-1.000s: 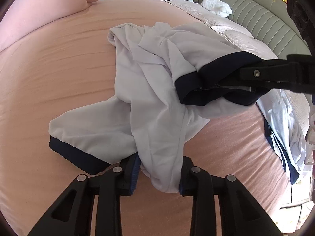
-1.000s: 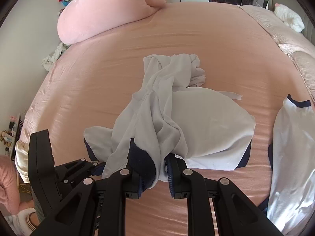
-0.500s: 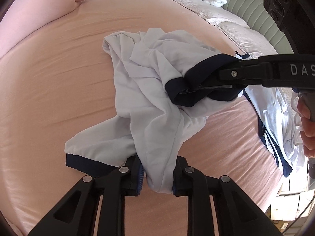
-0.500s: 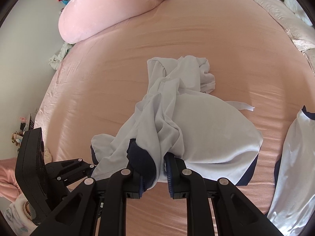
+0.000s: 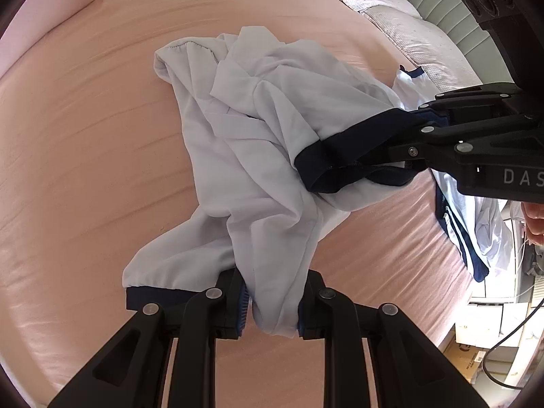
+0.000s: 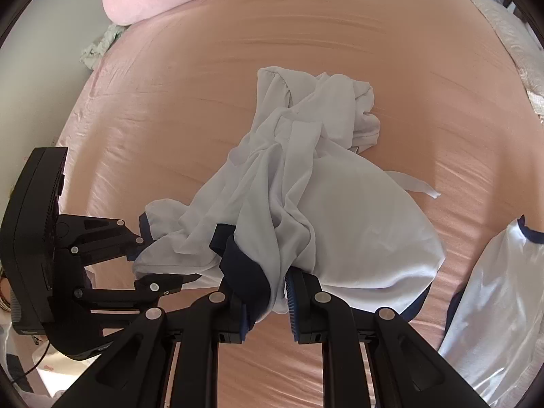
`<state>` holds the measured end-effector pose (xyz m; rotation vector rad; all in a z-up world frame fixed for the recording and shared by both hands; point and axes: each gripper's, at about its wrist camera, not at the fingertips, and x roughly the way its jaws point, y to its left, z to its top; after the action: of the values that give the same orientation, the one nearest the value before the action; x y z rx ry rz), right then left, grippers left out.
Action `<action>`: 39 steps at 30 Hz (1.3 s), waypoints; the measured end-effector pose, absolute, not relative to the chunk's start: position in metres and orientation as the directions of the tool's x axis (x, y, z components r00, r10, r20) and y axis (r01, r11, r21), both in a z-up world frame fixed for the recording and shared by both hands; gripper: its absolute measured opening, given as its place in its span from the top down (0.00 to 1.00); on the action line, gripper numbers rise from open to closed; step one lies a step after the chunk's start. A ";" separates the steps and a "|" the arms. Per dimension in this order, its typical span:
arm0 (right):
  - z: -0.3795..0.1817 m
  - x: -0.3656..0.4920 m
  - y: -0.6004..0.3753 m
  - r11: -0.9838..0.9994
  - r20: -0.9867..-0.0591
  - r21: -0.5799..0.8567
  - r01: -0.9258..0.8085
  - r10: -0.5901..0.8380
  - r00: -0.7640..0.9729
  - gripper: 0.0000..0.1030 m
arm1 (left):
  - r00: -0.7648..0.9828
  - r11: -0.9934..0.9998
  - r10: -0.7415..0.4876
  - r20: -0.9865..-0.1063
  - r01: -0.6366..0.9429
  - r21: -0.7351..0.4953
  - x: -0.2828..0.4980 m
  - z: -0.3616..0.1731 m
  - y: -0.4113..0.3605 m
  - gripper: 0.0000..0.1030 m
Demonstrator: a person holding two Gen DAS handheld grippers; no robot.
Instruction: Fold clothes
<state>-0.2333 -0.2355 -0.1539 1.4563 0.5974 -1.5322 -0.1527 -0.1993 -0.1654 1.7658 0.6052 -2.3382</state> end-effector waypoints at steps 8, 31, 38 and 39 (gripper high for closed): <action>-0.139 -0.256 -0.233 -0.524 -0.938 0.244 0.816 -0.343 0.060 0.85 | -0.326 -0.920 0.049 -0.944 0.354 -0.170 -0.153 -0.144 -0.198 0.82; -0.133 -0.360 -0.176 -0.763 -0.932 0.145 0.630 -0.319 -0.172 0.85 | -0.307 -0.851 -0.111 -0.945 0.520 -0.069 -0.171 -0.138 -0.262 0.82; -0.127 -0.379 -0.152 -0.816 -0.925 0.125 0.565 -0.302 -0.230 0.85 | -0.294 -0.843 -0.179 -0.939 0.538 -0.007 -0.180 -0.133 -0.273 0.84; -0.125 -0.382 -0.148 -0.825 -0.922 0.137 0.549 -0.309 -0.234 0.85 | -0.287 -0.836 -0.195 -0.938 0.549 0.006 -0.181 -0.132 -0.278 0.84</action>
<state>-0.3816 -0.1479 -0.1253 1.4894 0.2905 -2.0906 -0.1810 -0.2778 -0.1323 1.5022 0.4428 -2.1546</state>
